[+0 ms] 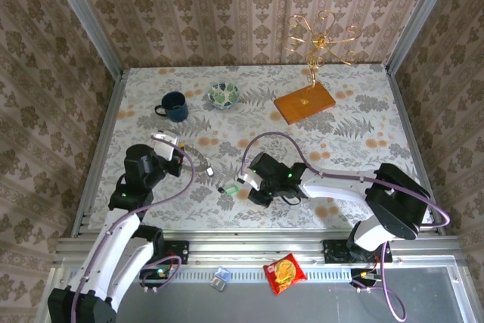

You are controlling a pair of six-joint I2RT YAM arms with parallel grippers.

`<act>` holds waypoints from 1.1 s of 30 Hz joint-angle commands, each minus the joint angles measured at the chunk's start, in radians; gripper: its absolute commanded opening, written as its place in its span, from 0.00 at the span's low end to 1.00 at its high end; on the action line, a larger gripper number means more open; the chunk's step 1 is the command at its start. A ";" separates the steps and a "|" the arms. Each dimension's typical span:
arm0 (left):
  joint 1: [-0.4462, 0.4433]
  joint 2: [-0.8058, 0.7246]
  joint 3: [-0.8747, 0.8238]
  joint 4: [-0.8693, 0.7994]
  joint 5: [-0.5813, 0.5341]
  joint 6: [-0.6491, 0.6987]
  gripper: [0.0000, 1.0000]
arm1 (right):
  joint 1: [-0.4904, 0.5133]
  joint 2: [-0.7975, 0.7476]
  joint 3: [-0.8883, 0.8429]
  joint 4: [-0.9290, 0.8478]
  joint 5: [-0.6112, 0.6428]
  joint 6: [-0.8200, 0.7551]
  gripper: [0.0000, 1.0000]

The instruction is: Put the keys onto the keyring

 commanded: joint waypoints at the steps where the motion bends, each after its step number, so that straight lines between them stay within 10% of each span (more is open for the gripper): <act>1: -0.003 -0.007 0.033 0.062 -0.082 -0.002 0.00 | 0.024 0.060 0.056 0.070 -0.028 -0.046 0.24; 17: -0.005 -0.036 0.043 0.030 -0.064 -0.005 0.00 | 0.077 0.246 0.016 0.517 0.014 -0.425 0.31; 33: -0.007 -0.037 0.034 0.043 -0.055 -0.008 0.00 | 0.074 0.333 0.057 0.550 0.037 -0.411 0.29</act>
